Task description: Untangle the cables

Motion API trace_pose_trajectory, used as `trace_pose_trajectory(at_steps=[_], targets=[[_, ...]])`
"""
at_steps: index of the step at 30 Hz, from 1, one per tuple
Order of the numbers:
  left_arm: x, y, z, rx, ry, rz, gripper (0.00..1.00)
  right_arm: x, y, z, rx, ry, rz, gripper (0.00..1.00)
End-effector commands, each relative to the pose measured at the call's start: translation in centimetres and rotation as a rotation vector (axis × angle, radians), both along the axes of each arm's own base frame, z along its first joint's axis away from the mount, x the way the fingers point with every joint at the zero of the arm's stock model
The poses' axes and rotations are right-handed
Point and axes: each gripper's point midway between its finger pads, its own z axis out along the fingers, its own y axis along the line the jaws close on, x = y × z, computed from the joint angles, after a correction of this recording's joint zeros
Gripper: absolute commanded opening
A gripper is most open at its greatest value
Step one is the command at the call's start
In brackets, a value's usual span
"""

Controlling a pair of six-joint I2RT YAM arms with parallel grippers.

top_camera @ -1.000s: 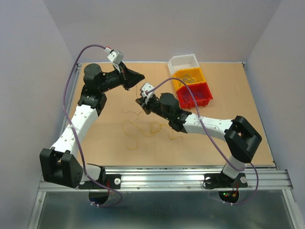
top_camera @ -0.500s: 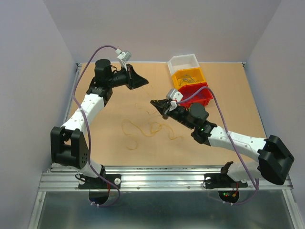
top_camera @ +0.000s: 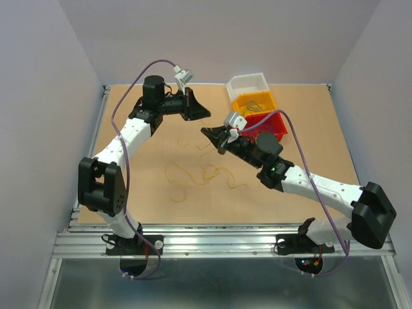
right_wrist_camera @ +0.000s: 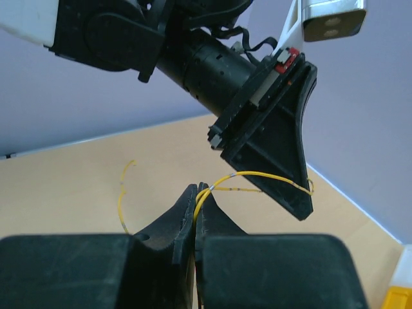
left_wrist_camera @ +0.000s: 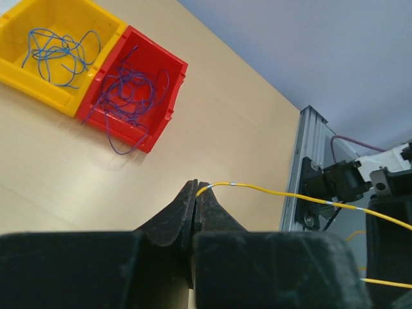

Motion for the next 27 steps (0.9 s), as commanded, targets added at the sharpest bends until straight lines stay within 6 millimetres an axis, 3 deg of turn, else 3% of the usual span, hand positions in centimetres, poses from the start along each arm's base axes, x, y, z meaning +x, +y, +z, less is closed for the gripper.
trace_pose_trajectory(at_steps=[1, 3, 8, 13, 15, 16, 18, 22, 27], targets=[[4.0, 1.6, 0.7, 0.054, -0.151, 0.126, 0.15, -3.6, -0.1, 12.4, 0.233, -0.224, 0.133, 0.01], [3.5, 0.8, 0.2, 0.06, -0.137, 0.092, 0.23, -3.2, 0.0, 13.1, 0.24, -0.234, 0.128, 0.01], [2.3, -0.8, -0.5, 0.078, -0.125, 0.024, 0.33, -0.7, -0.7, 14.4, 0.28, -0.241, 0.052, 0.01], [1.6, -1.3, -0.9, 0.061, -0.102, -0.019, 0.37, 1.5, -4.1, 14.8, 0.415, -0.241, -0.075, 0.0], [1.5, -1.3, -0.2, 0.043, -0.127, -0.011, 0.38, 2.9, -5.7, 14.4, 0.471, -0.21, -0.171, 0.01], [1.3, -1.2, 0.3, 0.03, -0.147, -0.003, 0.39, 4.6, -7.4, 14.1, 0.517, -0.169, -0.248, 0.0], [1.1, -1.0, 0.7, 0.022, -0.164, 0.008, 0.42, 5.4, -8.1, 13.9, 0.54, -0.151, -0.287, 0.01], [0.9, -0.8, 0.7, 0.019, -0.184, 0.03, 0.42, 9.2, -11.4, 12.8, 0.634, -0.04, -0.462, 0.01], [0.9, -0.6, 1.2, 0.004, -0.219, 0.043, 0.41, 14.3, -13.3, 9.8, 0.625, 0.12, -0.569, 0.0]])
